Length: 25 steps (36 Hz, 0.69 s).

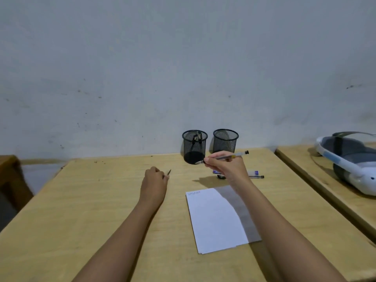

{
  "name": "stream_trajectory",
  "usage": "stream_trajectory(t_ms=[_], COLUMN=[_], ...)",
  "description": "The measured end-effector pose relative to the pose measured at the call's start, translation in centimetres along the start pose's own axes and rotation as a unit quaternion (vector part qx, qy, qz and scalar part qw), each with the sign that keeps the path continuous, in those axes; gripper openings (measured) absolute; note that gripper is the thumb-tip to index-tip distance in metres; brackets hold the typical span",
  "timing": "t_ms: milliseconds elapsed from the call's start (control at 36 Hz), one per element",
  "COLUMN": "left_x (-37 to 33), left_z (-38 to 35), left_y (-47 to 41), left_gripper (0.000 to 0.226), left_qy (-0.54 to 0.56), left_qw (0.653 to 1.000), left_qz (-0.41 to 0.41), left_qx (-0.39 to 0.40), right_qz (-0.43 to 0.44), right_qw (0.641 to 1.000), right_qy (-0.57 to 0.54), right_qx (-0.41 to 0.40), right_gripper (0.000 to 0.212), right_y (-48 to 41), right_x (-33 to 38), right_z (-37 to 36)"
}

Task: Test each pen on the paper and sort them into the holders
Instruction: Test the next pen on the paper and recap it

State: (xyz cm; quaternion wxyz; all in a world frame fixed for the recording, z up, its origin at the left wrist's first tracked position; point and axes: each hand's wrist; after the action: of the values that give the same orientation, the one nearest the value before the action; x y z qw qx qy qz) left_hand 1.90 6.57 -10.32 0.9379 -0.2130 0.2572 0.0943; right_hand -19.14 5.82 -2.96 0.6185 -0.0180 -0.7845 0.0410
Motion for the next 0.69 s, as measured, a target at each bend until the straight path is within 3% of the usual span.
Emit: stream_trajectory(t_ms=[111, 306, 694], left_x=[-0.8, -3.1, -3.7], left_z=[0.8, 2.8, 4.5], left_y=[-0.2, 0.2, -0.2], left_gripper=[0.016, 0.011, 0.016], left_qy=[0.129, 0.390, 0.435], left_qw=[0.991, 0.918, 0.892], left_qz=[-0.005, 0.034, -0.022], left_qx=[0.022, 0.053, 0.122], right_qz=[-0.022, -0.023, -0.016], right_qw=[0.999, 0.998, 0.998], right_qy=[-0.029, -0.047, -0.039], right_qx=[0.017, 0.022, 0.054], right_gripper=[0.009, 0.008, 0.006], right_y=[0.1, 0.0, 0.2], right_x=[0.1, 0.3, 1.4], right_z=[-0.4, -0.9, -0.6])
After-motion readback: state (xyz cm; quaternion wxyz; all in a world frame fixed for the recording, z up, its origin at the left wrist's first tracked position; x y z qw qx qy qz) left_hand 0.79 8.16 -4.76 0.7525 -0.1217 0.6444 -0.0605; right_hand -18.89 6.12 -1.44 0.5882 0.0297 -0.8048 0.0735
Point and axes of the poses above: each hand's wrist, its own y-axis away from the middle knuckle, its own z-axis out of the back of the hand, x = y × z, and after that the axes turned 4 degrees about -x, right-handed
